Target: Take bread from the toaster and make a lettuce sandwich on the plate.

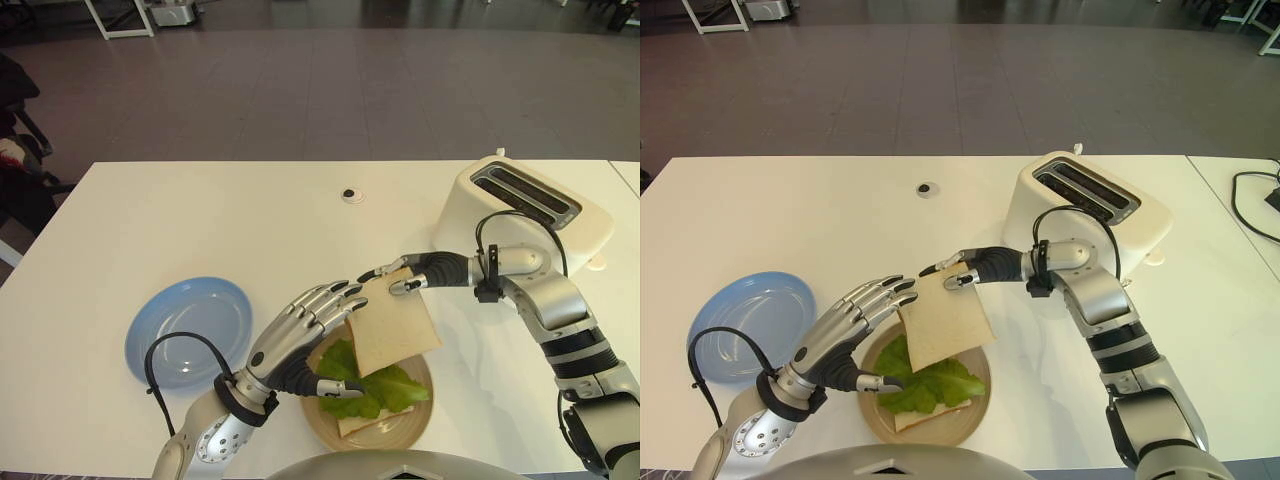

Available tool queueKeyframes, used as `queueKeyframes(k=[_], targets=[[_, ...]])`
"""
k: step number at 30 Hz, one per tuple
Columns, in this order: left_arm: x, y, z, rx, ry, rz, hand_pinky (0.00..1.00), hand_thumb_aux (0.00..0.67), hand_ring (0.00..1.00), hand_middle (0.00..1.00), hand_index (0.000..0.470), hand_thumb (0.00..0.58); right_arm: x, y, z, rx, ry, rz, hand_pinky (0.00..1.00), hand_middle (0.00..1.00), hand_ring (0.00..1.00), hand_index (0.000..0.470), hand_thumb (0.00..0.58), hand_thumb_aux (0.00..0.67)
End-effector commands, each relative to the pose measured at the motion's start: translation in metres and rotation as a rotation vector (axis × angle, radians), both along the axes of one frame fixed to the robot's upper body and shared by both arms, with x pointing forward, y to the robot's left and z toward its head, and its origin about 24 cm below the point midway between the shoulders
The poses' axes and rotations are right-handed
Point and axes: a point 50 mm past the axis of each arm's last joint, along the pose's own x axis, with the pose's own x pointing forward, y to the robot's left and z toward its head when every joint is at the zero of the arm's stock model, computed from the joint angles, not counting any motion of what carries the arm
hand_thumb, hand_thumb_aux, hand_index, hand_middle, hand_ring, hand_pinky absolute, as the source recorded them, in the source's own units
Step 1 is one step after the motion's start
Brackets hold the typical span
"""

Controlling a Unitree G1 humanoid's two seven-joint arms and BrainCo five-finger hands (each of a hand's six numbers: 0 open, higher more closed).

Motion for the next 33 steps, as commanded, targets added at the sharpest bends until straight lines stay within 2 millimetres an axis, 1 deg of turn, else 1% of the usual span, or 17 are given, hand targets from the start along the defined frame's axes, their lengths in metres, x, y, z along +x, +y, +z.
queueKeyframes(k=[1, 3, 7, 11, 13, 15, 21, 23, 24, 26, 29, 31, 33], targets=[[0.0, 0.003, 0.0, 0.023, -0.006, 0.001, 0.0, 0.034, 0.0, 0.0, 0.024, 0.058, -0.002, 0.0, 0.012, 0.011, -0.036, 0.009, 0.0, 0.0, 0.0, 0.47, 0.58, 0.67], [0.0, 0.005, 0.005, 0.017, -0.027, 0.01, 0.0, 0.029, 0.0, 0.0, 0.02, 0.049, -0.01, 0.003, 0.01, 0.004, -0.045, 0.023, 0.0, 0.0, 0.0, 0.47, 0.58, 0.67], [-0.002, 0.008, 0.016, 0.012, -0.084, 0.026, 0.0, 0.034, 0.0, 0.0, 0.024, 0.058, -0.024, 0.008, -0.002, -0.017, -0.087, -0.002, 0.0, 0.0, 0.0, 0.47, 0.58, 0.67], [-0.005, 0.015, 0.034, 0.005, -0.169, 0.058, 0.0, 0.029, 0.0, 0.0, 0.02, 0.049, -0.041, 0.006, -0.017, -0.036, -0.089, 0.006, 0.0, 0.0, 0.0, 0.47, 0.58, 0.67], [-0.007, 0.019, 0.041, -0.009, -0.194, 0.072, 0.0, 0.018, 0.0, 0.0, 0.013, 0.031, -0.045, 0.005, -0.021, -0.044, -0.082, 0.023, 0.0, 0.0, 0.0, 0.47, 0.58, 0.67], [-0.008, 0.022, 0.044, -0.016, -0.203, 0.08, 0.0, 0.024, 0.0, 0.0, 0.017, 0.04, -0.044, 0.005, -0.022, -0.045, -0.079, 0.027, 0.0, 0.0, 0.0, 0.47, 0.58, 0.67], [-0.009, 0.026, 0.038, 0.024, -0.179, 0.085, 0.0, 0.055, 0.0, 0.0, 0.039, 0.092, -0.046, 0.01, -0.023, -0.036, -0.079, 0.022, 0.0, 0.0, 0.0, 0.47, 0.58, 0.67], [-0.009, 0.027, 0.034, 0.052, -0.162, 0.078, 0.0, 0.105, 0.0, 0.0, 0.074, 0.168, -0.047, 0.011, -0.024, -0.034, -0.089, 0.01, 0.0, 0.0, 0.0, 0.47, 0.58, 0.67], [-0.009, 0.027, 0.032, 0.069, -0.153, 0.073, 0.0, 0.121, 0.0, 0.0, 0.085, 0.19, -0.047, 0.012, -0.025, -0.033, -0.096, 0.007, 0.0, 0.0, 0.0, 0.47, 0.58, 0.67], [-0.01, 0.028, 0.029, 0.096, -0.143, 0.07, 0.0, 0.139, 0.0, 0.0, 0.098, 0.216, -0.049, 0.015, -0.025, -0.03, -0.105, 0.008, 0.0, 0.0, 0.0, 0.47, 0.58, 0.67], [-0.01, 0.031, 0.028, 0.113, -0.139, 0.075, 0.0, 0.139, 0.0, 0.0, 0.098, 0.216, -0.054, 0.018, -0.024, -0.021, -0.105, 0.019, 0.0, 0.0, 0.0, 0.47, 0.58, 0.67], [-0.01, 0.032, 0.028, 0.123, -0.137, 0.076, 0.0, 0.129, 0.0, 0.0, 0.09, 0.201, -0.057, 0.019, -0.023, -0.019, -0.114, 0.031, 0.0, 0.0, 0.0, 0.47, 0.58, 0.67], [-0.01, 0.032, 0.027, 0.137, -0.133, 0.069, 0.0, 0.131, 0.0, 0.0, 0.092, 0.205, -0.061, 0.02, -0.023, -0.021, -0.124, 0.046, 0.0, 0.0, 0.0, 0.47, 0.58, 0.67]])
